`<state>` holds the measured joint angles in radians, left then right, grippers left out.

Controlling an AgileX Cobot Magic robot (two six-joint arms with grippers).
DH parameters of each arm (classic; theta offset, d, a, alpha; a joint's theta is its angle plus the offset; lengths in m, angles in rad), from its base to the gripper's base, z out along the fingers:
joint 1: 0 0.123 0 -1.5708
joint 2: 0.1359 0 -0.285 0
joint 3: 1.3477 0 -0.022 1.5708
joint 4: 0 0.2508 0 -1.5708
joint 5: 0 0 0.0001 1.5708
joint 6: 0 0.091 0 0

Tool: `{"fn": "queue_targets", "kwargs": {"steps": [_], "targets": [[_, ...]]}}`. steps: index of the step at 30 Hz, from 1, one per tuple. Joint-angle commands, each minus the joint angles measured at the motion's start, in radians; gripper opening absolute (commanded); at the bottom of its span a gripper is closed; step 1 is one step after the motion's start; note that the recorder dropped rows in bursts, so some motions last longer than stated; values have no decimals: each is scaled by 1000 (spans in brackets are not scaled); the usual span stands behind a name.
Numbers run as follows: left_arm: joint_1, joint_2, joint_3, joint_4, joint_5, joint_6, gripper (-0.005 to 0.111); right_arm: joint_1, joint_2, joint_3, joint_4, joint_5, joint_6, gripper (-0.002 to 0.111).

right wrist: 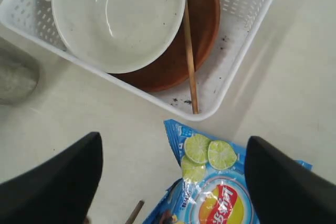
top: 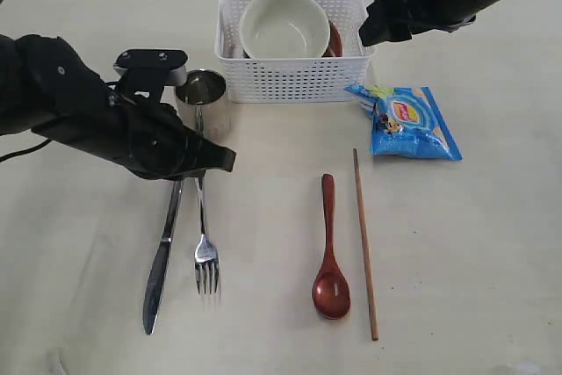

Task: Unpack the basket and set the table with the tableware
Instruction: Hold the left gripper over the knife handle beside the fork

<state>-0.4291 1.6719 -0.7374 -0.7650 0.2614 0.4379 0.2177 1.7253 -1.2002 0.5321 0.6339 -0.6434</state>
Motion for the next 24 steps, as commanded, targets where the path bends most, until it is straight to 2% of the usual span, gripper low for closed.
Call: {"fn": "queue_targets", "kwargs": {"steps": [1,11,24], "targets": [[-7,-2,-3,-31,-29,1,0,-5,-6,4,3,0,1,71],[-7,90,-3,-62,-61,-1,0,-5,-6,4,3,0,1,71],[-7,97,-3,-60,-79,-1,0,-5,-6,4,3,0,1,71]]}}
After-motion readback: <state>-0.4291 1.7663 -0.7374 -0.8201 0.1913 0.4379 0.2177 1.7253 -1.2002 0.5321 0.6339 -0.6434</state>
